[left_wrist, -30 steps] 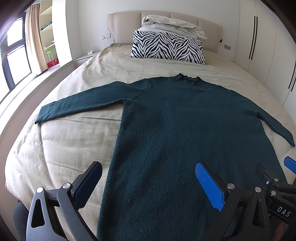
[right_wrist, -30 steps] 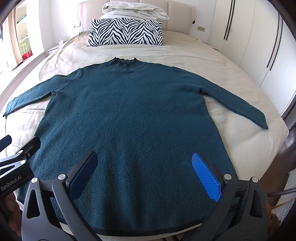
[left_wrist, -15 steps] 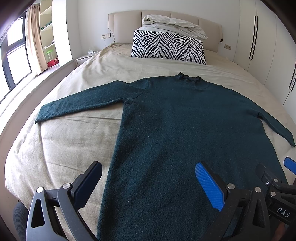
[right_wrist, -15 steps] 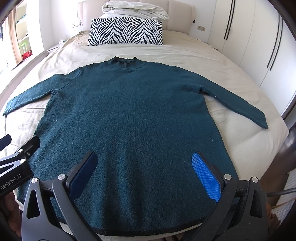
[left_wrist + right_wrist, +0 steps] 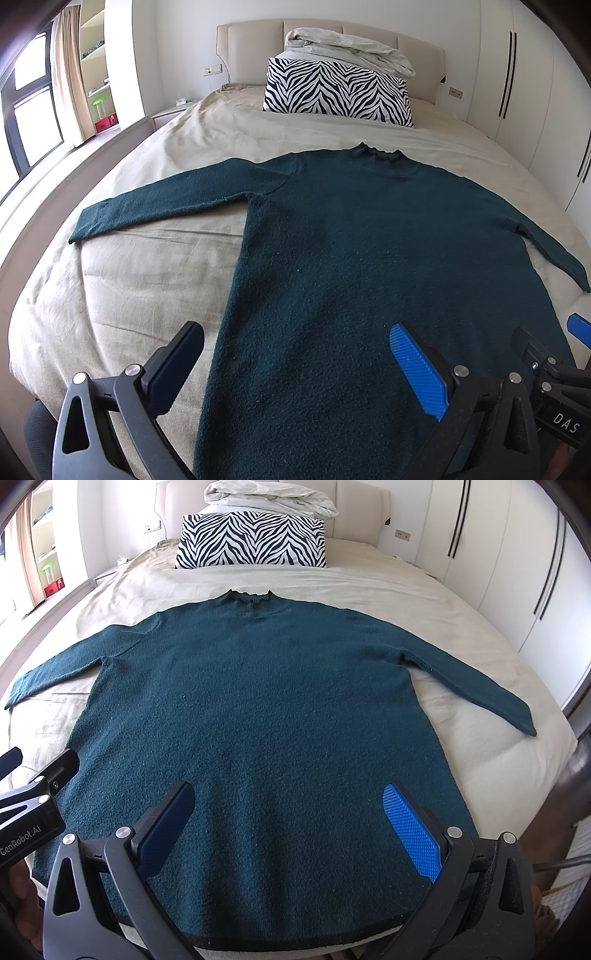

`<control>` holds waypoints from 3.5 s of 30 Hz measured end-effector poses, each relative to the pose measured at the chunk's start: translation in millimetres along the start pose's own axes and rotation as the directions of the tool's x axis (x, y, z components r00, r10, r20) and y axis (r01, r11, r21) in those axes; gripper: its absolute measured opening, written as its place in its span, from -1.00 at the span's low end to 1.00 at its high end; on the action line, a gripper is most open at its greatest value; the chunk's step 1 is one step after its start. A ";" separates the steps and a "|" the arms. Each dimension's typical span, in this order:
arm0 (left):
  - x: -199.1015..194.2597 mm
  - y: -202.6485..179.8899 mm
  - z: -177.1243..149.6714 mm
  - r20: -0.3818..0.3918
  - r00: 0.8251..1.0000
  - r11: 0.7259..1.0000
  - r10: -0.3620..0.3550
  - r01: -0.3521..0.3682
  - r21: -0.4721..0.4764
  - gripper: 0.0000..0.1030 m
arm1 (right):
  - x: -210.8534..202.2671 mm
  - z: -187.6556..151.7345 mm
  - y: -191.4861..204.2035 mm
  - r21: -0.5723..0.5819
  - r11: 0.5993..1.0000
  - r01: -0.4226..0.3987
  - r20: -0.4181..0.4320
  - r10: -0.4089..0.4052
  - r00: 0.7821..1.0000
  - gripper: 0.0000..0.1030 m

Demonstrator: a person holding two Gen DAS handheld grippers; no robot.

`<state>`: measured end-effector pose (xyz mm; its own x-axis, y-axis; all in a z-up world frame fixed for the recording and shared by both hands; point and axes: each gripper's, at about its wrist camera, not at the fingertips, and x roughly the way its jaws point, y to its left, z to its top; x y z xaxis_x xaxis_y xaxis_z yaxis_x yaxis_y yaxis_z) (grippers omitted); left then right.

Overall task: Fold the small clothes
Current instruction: 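Grasp the sweater sleeve cuff with the right gripper and lift it, then lay the sleeve across the sweater body with the right gripper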

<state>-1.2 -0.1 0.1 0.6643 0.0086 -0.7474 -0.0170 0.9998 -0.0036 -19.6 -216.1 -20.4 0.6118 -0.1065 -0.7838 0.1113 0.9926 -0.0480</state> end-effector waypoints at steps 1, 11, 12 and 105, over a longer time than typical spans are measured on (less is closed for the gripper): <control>-0.3 0.1 -0.5 -0.001 1.000 1.000 0.000 0.000 -0.001 1.00 | 0.2 -0.3 -0.1 0.000 1.000 -0.001 -0.001 0.001 1.000 1.00; 8.3 2.1 -4.0 -0.019 1.000 1.000 -0.023 0.023 -0.008 1.00 | 9.5 3.2 0.0 0.002 1.000 -0.008 -0.017 0.008 1.000 1.00; 9.1 2.7 -4.8 -0.023 0.999 0.999 -0.032 0.031 -0.011 1.00 | 10.6 4.2 -2.8 0.008 1.000 -0.015 -0.017 0.015 1.000 1.00; 158.9 69.8 101.3 0.002 0.812 0.722 -0.583 0.520 -0.456 0.81 | 207.2 197.4 -13.9 0.389 0.509 -0.768 0.090 0.809 0.581 0.47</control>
<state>178.8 72.5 -51.6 0.5507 -0.5763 -0.6039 -0.0074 0.7200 -0.6939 260.2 -263.4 -59.9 0.5159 0.7359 -0.4384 -0.1093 0.5642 0.8184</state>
